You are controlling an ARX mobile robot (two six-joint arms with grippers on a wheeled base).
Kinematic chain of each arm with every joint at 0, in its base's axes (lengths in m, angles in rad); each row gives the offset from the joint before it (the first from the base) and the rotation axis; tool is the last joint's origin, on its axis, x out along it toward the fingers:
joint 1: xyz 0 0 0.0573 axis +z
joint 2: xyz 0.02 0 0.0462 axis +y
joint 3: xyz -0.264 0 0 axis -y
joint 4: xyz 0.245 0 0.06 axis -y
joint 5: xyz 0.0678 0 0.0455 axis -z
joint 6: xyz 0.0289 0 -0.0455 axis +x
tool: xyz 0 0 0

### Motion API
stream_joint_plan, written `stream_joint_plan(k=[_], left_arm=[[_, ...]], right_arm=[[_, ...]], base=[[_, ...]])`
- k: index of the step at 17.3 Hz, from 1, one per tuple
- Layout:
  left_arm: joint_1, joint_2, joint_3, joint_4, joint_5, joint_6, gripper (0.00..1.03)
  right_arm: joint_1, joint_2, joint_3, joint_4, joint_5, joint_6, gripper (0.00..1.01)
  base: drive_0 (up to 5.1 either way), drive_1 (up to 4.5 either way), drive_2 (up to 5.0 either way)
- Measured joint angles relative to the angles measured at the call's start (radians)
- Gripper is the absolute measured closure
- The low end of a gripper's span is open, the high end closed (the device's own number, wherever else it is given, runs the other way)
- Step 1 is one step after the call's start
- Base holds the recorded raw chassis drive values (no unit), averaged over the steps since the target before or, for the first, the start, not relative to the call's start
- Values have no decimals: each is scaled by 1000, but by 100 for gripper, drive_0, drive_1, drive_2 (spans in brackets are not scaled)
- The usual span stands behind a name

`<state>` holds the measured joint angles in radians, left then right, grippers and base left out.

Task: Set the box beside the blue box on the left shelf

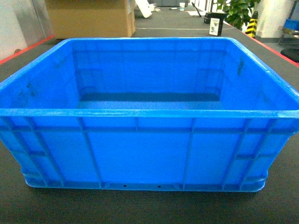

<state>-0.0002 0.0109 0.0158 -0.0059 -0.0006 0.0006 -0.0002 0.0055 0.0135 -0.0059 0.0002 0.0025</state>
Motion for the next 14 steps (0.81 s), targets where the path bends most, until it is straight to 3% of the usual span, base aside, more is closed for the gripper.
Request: stream_joint_plan(k=[14], left_arm=[[0, 0, 0, 0, 0, 0, 5]], right_arm=[[0, 0, 0, 0, 0, 0, 3]], base=[[0, 0, 0]])
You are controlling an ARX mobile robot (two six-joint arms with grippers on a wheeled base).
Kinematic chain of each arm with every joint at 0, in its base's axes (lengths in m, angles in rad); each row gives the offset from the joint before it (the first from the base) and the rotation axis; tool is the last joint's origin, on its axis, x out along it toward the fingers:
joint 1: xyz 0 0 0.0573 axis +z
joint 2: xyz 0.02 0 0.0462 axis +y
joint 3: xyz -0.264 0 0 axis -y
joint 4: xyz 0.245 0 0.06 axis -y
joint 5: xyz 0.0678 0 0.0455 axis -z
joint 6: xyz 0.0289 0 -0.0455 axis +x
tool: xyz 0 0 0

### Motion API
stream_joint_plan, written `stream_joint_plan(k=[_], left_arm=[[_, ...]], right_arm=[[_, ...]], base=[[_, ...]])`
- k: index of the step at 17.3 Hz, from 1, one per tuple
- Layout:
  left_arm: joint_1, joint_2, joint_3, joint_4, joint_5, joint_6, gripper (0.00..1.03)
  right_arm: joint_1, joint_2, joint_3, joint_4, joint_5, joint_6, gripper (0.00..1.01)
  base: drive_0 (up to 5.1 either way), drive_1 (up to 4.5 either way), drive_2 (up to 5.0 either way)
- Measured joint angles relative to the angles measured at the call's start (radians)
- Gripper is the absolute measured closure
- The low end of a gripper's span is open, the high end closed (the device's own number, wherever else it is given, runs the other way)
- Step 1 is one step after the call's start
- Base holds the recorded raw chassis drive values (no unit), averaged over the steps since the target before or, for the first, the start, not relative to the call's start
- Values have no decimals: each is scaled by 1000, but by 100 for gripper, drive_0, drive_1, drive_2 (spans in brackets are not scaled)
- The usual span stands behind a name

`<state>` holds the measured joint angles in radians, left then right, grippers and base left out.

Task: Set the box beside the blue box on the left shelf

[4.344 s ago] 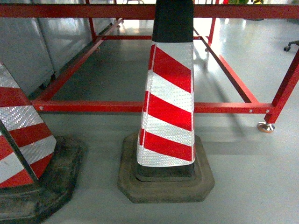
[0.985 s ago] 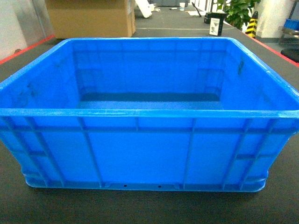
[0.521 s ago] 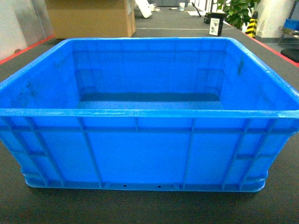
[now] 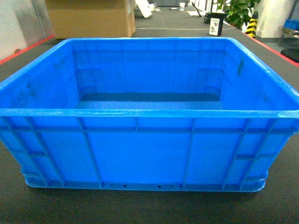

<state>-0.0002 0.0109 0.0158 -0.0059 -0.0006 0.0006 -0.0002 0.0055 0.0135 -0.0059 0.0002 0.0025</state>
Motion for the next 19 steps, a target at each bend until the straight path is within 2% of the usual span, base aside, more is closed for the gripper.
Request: stream_joint_plan(k=[19], left_arm=[[0, 0, 0, 0, 0, 0, 5]], right_arm=[[0, 0, 0, 0, 0, 0, 3]], base=[[0, 0, 0]])
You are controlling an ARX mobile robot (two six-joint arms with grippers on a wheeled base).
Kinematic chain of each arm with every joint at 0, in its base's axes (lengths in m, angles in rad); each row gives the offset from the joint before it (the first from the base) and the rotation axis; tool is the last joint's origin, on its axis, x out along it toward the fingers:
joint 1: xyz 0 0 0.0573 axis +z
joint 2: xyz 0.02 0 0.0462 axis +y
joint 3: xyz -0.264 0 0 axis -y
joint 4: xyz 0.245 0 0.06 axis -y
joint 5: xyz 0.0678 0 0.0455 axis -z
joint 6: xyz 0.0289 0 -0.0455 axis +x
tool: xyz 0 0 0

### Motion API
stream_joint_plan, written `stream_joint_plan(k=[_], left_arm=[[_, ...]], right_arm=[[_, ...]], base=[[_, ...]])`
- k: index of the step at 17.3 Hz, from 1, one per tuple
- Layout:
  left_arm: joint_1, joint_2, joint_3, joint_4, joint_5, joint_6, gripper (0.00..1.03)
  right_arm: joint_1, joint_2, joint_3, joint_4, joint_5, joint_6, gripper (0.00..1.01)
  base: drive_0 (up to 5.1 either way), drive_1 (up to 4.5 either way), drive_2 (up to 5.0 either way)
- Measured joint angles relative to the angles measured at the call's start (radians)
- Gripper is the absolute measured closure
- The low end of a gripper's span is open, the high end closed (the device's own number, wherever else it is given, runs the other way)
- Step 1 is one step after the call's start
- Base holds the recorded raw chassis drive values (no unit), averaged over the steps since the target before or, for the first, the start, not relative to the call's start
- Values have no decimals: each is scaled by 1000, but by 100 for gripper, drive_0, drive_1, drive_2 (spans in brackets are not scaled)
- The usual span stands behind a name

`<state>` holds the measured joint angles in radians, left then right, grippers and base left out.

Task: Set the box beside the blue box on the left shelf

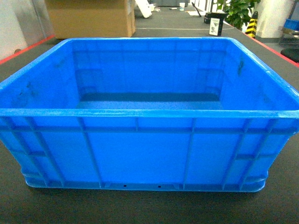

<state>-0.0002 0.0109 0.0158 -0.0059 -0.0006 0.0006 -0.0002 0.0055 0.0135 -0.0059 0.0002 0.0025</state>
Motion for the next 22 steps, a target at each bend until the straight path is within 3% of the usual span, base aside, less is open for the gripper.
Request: stream_joint_plan(k=[3, 5, 6, 7, 8, 9, 11, 13, 17, 18, 22], left_arm=[[0, 0, 0, 0, 0, 0, 5], [-64, 61, 23, -76, -143, 0, 5], [-79, 89, 31, -79, -187, 2, 5], [-93, 135, 35, -59, -224, 4, 5], [-95, 185, 35, -17, -259, 7, 5], [-92, 241, 51, 51, -257, 8, 5], [-66, 486, 171, 265, -211, 8, 5], [-65, 773, 341, 407, -177, 23, 5], [-91, 1278, 638, 372, -169, 22, 5], [-92, 1356, 698, 336, -162, 1, 5], [-93, 1544, 801, 272, -158, -44, 5]], right_arm=[[0, 0, 0, 0, 0, 0, 3], [0, 0, 0, 0, 1, 0, 3], [0, 0, 0, -1, 1, 0, 3], [32, 27, 26, -97, 79, 19, 3], [80, 136, 57, -123, 189, 42, 3], [85, 228, 67, -66, 217, 63, 3], [79, 481, 196, 134, 174, 83, 3], [102, 763, 387, 199, 126, 98, 3], [137, 1275, 762, 172, 73, 140, 3], [146, 1378, 842, 145, 61, 163, 3], [184, 1650, 960, 91, 81, 196, 3]], base=[[0, 0, 0], [0, 0, 0], [0, 0, 0], [0, 0, 0], [0, 0, 0], [0, 0, 0], [0, 0, 0], [0, 0, 0], [0, 0, 0], [0, 0, 0], [0, 0, 0]])
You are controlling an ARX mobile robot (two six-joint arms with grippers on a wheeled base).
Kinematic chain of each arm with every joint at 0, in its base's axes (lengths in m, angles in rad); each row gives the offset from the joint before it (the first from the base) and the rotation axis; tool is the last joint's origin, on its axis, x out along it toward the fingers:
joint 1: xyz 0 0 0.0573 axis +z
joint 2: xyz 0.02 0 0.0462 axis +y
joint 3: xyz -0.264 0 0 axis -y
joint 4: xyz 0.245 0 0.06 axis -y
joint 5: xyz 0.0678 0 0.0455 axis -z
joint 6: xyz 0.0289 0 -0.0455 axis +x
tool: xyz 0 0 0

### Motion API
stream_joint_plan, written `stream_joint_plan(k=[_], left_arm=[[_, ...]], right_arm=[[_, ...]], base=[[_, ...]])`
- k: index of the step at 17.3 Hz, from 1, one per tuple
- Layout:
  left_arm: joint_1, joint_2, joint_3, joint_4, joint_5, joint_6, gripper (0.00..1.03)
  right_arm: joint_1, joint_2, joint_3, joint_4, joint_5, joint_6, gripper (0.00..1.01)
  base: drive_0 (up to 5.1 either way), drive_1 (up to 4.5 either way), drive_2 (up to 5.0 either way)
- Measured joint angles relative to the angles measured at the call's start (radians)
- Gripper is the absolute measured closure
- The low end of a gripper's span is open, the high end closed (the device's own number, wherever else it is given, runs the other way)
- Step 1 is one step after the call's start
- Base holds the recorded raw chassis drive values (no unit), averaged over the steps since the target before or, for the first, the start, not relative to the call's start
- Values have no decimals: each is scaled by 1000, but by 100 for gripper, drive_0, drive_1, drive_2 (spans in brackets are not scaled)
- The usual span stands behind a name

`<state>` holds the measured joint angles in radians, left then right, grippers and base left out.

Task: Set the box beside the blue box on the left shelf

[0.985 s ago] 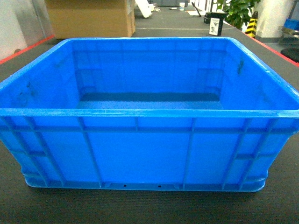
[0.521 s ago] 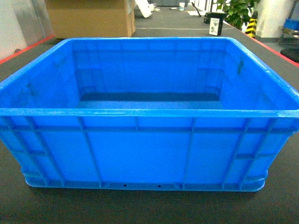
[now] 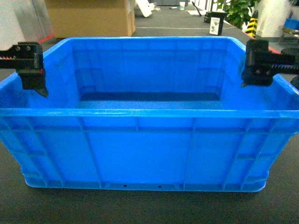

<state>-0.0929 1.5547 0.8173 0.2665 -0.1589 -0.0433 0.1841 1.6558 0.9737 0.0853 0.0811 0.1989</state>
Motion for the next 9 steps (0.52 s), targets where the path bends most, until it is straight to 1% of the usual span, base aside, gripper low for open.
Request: stream_joint_plan(k=[2, 9], left_arm=[[-1, 11, 4, -11, 2, -9, 5], [-9, 35, 21, -24, -2, -49, 5]], right_arm=[[0, 14, 2, -5, -3, 7, 3], [7, 44, 18, -6, 0, 14, 3]], base=[[0, 0, 0], [0, 0, 0]])
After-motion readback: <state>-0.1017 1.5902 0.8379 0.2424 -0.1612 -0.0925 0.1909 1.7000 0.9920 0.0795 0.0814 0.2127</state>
